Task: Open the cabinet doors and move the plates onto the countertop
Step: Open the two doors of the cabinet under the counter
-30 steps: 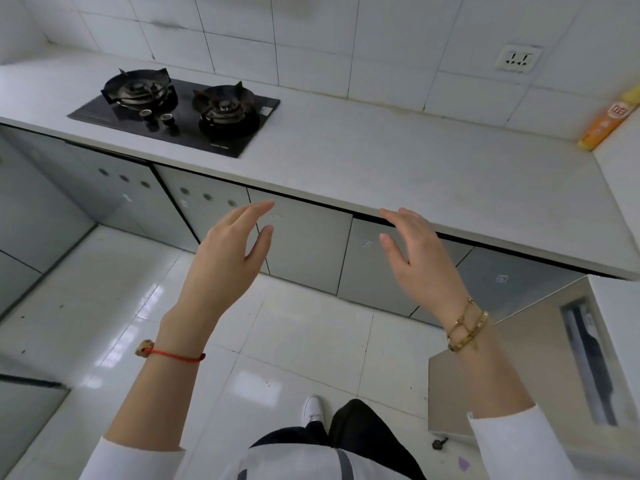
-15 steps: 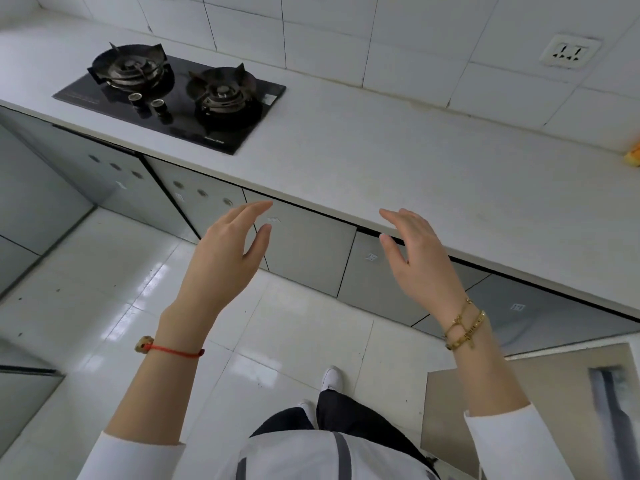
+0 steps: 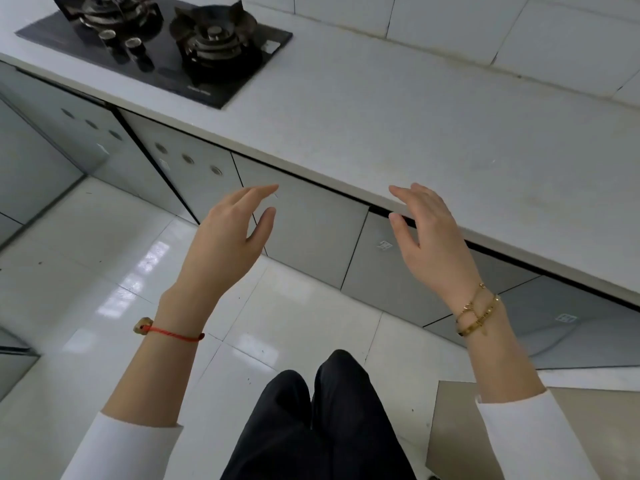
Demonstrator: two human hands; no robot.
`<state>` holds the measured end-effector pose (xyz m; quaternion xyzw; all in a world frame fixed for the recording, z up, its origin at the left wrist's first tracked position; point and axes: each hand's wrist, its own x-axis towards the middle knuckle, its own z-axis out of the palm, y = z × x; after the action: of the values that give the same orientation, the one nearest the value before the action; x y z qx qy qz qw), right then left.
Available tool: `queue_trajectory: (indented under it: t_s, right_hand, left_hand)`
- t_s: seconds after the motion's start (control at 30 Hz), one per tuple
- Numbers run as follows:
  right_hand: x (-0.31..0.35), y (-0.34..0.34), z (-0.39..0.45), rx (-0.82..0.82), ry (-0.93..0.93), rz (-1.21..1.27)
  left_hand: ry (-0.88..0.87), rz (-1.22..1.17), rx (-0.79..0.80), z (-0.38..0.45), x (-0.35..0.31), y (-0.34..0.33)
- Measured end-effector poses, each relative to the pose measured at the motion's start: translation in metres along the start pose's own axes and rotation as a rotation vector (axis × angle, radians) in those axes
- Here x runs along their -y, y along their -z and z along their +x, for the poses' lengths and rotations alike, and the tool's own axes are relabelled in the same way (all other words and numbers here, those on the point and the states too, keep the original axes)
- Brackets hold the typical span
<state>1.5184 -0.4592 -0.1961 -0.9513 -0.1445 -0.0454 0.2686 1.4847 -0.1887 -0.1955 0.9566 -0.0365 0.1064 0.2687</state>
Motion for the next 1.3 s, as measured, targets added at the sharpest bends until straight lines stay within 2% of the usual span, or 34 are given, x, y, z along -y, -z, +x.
queue_trajectory:
  t_s: [0.4, 0.67, 0.83, 1.07, 1.2, 1.3]
  right_hand:
    - [-0.115, -0.189, -0.003, -0.142, 0.09, -0.038]
    - [-0.169, -0.265, -0.005, -0.265, 0.152, -0.071]
    - [-0.18, -0.278, -0.001, -0.34, 0.175, -0.089]
    - [-0.165, -0.246, 0.021, -0.506, 0.259, -0.145]
    - [-0.16, -0.234, 0.035, -0.563, 0.286, -0.202]
    - [-0.16, -0.231, 0.044, -0.57, 0.283, -0.246]
  left_hand:
    - [-0.051, 0.004, -0.07, -0.014, 0.124, -0.192]
    - [-0.152, -0.01, -0.182, -0.016, 0.169, -0.277]
    - [-0.236, -0.008, -0.21, -0.002, 0.17, -0.297]
    - [-0.357, -0.084, -0.263, 0.048, 0.134, -0.291]
    - [-0.366, -0.244, -0.309, 0.079, 0.109, -0.295]
    - [-0.263, -0.456, -0.282, 0.097, 0.091, -0.304]
